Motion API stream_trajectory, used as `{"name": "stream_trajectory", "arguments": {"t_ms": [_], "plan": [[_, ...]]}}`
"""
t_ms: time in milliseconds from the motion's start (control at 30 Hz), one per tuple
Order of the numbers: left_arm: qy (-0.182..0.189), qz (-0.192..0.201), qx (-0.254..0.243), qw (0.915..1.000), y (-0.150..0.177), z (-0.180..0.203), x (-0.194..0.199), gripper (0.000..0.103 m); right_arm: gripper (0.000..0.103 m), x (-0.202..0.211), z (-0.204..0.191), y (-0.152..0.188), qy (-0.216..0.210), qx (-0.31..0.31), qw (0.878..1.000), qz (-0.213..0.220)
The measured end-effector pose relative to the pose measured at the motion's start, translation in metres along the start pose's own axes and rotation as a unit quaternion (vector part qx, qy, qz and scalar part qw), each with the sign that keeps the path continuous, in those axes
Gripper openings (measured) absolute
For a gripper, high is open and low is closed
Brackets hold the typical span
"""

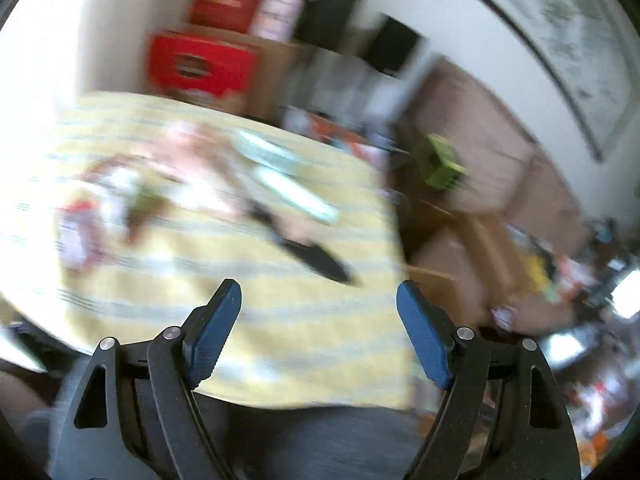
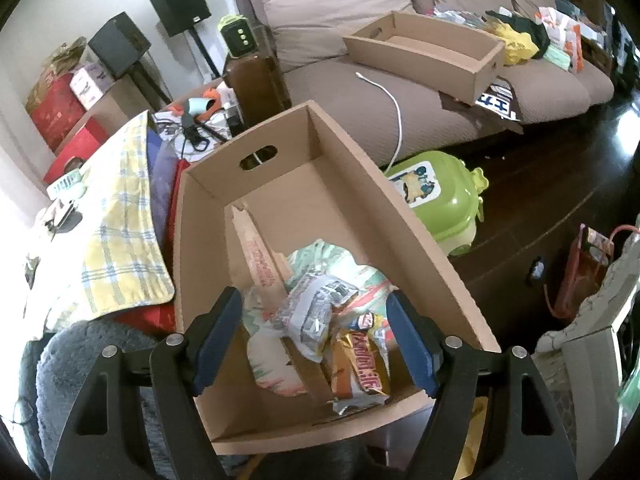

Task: Organize objects
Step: 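Withdraw both open tools from the box and turn toward the table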

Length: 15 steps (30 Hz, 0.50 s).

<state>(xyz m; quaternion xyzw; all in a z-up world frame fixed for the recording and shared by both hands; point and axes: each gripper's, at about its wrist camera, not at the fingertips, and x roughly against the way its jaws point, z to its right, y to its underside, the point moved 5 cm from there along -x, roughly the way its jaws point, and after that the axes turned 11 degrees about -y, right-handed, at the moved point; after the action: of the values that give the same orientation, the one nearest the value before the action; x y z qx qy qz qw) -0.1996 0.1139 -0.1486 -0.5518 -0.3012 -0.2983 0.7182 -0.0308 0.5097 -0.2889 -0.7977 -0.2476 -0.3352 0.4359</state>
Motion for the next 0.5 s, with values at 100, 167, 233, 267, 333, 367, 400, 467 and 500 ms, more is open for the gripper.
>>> {"name": "stream_trajectory", "arguments": {"t_ms": [100,167,233,267,333,367,400,467,500], "plan": [[-0.063,0.021,0.005,0.9978,-0.014,-0.04,-0.003,0.078,0.077,-0.001,-0.004,0.0,0.001,0.008,1.0,-0.001],[-0.083,0.035,0.01,0.9958,-0.022,-0.061,-0.003,0.078,0.077,-0.003,-0.006,0.0,0.008,0.017,1.0,-0.003],[-0.094,0.041,0.017,0.9945,-0.029,-0.076,-0.004,0.078,0.077,-0.002,-0.004,0.0,0.02,0.023,1.0,-0.004],[-0.1,0.043,0.02,0.9939,-0.031,-0.083,-0.007,0.078,0.077,0.002,-0.002,-0.002,0.025,0.023,0.999,-0.001],[-0.106,0.046,0.025,0.9929,-0.035,-0.094,-0.01,0.078,0.077,0.01,-0.002,-0.006,0.032,0.026,0.999,0.009],[-0.11,0.046,0.027,0.9925,-0.037,-0.101,-0.012,0.078,0.077,0.015,-0.002,-0.008,0.037,0.031,0.999,0.015],[-0.11,0.045,0.028,0.9925,-0.038,-0.104,-0.014,0.078,0.077,0.021,-0.005,-0.011,0.041,0.037,0.998,0.021],[-0.116,0.041,0.028,0.992,-0.041,-0.112,-0.019,0.078,0.077,0.031,-0.011,-0.016,0.048,0.047,0.997,0.031],[-0.116,0.039,0.028,0.9921,-0.042,-0.116,-0.021,0.078,0.077,0.037,-0.016,-0.017,0.062,0.059,0.996,0.038]]}}
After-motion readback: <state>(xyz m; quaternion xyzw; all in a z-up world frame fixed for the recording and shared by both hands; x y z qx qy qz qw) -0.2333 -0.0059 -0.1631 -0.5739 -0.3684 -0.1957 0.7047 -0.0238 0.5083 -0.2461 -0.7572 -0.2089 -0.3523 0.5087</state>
